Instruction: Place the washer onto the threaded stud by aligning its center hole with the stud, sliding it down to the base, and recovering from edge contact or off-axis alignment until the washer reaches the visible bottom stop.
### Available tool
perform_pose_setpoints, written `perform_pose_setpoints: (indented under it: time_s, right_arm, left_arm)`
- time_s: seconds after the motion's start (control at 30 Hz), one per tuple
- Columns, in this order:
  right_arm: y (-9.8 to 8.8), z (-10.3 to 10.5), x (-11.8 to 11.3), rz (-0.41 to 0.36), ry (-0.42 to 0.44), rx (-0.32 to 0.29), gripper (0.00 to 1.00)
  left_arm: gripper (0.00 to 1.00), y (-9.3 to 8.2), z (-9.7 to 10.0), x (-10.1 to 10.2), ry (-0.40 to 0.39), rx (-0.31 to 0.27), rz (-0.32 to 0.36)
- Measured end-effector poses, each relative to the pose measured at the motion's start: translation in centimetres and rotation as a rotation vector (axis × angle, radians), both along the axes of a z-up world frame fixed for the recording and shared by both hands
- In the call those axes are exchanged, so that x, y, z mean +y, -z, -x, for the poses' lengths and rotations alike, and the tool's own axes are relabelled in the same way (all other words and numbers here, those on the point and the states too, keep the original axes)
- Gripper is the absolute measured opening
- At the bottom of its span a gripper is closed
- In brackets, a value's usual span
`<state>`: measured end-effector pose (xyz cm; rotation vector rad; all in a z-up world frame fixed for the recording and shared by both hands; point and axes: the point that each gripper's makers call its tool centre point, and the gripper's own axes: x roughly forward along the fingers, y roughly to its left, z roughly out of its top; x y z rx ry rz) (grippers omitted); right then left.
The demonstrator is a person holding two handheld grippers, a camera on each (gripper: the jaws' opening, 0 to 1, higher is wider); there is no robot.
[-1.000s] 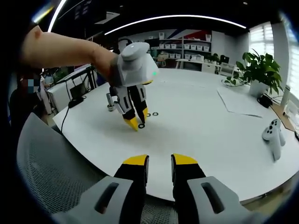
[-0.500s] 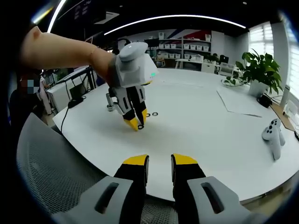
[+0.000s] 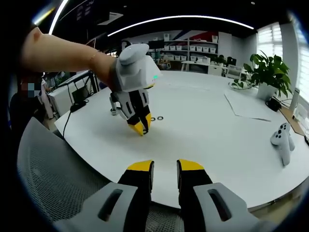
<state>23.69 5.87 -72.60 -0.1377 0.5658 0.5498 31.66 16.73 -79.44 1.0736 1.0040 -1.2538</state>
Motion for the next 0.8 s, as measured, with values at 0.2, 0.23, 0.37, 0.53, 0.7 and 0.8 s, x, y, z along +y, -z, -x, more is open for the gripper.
perform_pose_setpoints:
  time_s: [0.2, 0.23, 0.37, 0.53, 0.7, 0.8]
  right_arm:
    - [0.1, 0.0, 0.0, 0.002, -0.004, 0.003, 0.22]
    - [0.1, 0.0, 0.0, 0.002, -0.005, 0.003, 0.22]
    - [0.1, 0.1, 0.1, 0.001, -0.005, 0.005, 0.22]
    - [0.0, 0.0, 0.1, -0.001, -0.005, 0.002, 0.22]
    - [0.1, 0.1, 0.1, 0.003, -0.006, 0.005, 0.22]
    - [0.1, 0.1, 0.1, 0.002, -0.007, 0.005, 0.22]
  left_arm:
    - [0.09, -0.4, -0.3, 0.7, -0.030, -0.034, 0.001]
    - [0.09, -0.7, -0.4, 0.9, -0.043, -0.033, 0.007]
    - [0.09, -2.0, -0.7, 1.3, -0.070, -0.054, 0.026]
    - [0.09, -3.7, -0.8, 2.1, -0.098, -0.080, 0.048]
    - [0.09, -5.3, -0.8, 3.0, -0.137, -0.107, 0.082]
    - [0.09, -6.0, -0.7, 3.9, -0.149, -0.117, 0.080]
